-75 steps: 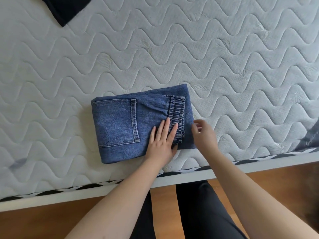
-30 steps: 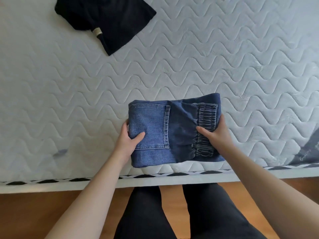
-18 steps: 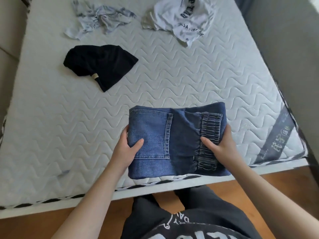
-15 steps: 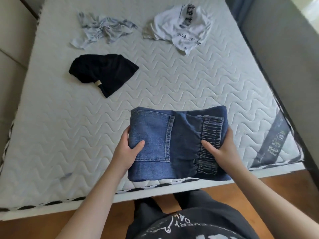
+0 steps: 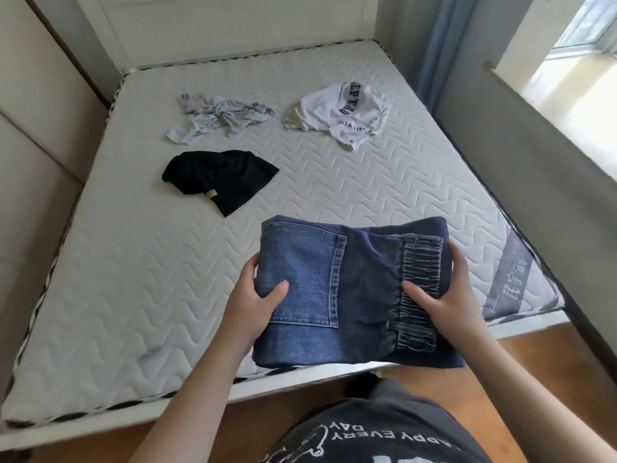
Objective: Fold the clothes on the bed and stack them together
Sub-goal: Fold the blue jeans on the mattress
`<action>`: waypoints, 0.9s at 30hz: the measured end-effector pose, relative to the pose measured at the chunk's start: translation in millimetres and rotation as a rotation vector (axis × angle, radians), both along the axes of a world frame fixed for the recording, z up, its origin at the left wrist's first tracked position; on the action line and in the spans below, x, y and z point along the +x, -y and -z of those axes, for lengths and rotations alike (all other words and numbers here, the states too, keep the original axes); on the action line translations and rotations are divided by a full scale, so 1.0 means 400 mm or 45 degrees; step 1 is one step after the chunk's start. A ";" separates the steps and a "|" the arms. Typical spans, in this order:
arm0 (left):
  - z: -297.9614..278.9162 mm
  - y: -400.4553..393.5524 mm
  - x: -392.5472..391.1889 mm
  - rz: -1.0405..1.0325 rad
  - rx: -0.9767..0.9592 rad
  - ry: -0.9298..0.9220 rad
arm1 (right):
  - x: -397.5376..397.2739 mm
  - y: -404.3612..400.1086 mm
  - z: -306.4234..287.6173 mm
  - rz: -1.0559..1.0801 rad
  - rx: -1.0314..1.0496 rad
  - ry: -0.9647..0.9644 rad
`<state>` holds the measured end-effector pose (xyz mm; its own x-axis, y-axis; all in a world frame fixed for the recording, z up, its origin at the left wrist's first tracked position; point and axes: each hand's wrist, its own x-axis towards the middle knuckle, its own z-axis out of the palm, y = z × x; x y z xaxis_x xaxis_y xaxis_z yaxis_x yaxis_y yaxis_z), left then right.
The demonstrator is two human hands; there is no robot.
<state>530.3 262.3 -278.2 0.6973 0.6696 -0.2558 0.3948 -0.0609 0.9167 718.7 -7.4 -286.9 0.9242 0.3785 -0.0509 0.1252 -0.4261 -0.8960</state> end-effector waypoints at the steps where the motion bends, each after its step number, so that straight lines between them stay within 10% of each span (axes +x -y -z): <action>1: -0.008 0.001 -0.023 0.019 0.003 0.001 | -0.032 0.009 -0.006 0.018 0.000 -0.001; 14: -0.080 0.223 0.002 0.476 -0.051 0.076 | -0.255 0.346 -0.098 0.412 0.024 0.009; 27: -0.127 0.967 0.211 1.120 0.027 0.098 | -0.431 1.056 -0.125 0.956 0.028 0.039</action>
